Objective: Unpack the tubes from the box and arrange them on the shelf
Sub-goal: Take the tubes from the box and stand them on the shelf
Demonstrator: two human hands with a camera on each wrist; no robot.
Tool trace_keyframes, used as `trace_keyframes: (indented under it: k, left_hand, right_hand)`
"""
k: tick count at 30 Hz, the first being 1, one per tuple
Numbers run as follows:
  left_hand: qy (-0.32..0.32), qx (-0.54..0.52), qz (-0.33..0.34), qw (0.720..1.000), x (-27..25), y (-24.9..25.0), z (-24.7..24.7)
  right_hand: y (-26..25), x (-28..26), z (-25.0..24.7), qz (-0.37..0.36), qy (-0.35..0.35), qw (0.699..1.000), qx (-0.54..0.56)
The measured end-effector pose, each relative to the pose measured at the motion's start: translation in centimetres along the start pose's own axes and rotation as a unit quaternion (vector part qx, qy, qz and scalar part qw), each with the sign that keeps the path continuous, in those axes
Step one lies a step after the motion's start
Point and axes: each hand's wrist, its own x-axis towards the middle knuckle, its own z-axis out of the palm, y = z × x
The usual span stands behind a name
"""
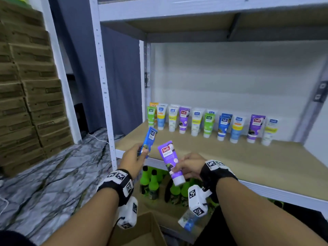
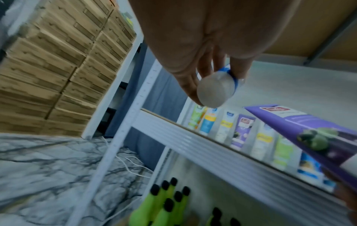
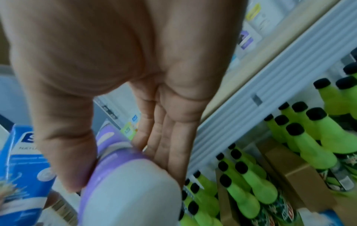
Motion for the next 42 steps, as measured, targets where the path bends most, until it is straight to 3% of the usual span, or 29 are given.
trace_keyframes:
  k: [9,15,28,34,42]
  left_hand:
    - [-0.105,-0.085,-0.011,0.991,6.2,8.0,8.2]
    - [-0.178,-0.12,-0.009,0.977,9.2,12.0,15.0]
    - [-0.266,-0.008,0.028,0.964,13.2,18.8,29.4]
    - [-0.271,-0.002,0.037,0.962,14.7,20.3,34.7]
    - [-0.236,0.049,0.053,0.969,16.7,22.3,39.1]
  right_hand:
    - [-0.1,0.2,-10.3,-0.037,0.105,0.992,0.065]
    - [1.6,0.2,-17.2,-0.056,0.205,0.976,0.045]
    - [7.2,2.0,-30.0,-0.01,0.358,0.932,-0.058]
    - [7.3,2.1,-33.5,0.015,0.4,0.902,-0.162]
    - [8.1,5.0,-37.2,0.022,0.412,0.896,-0.167]
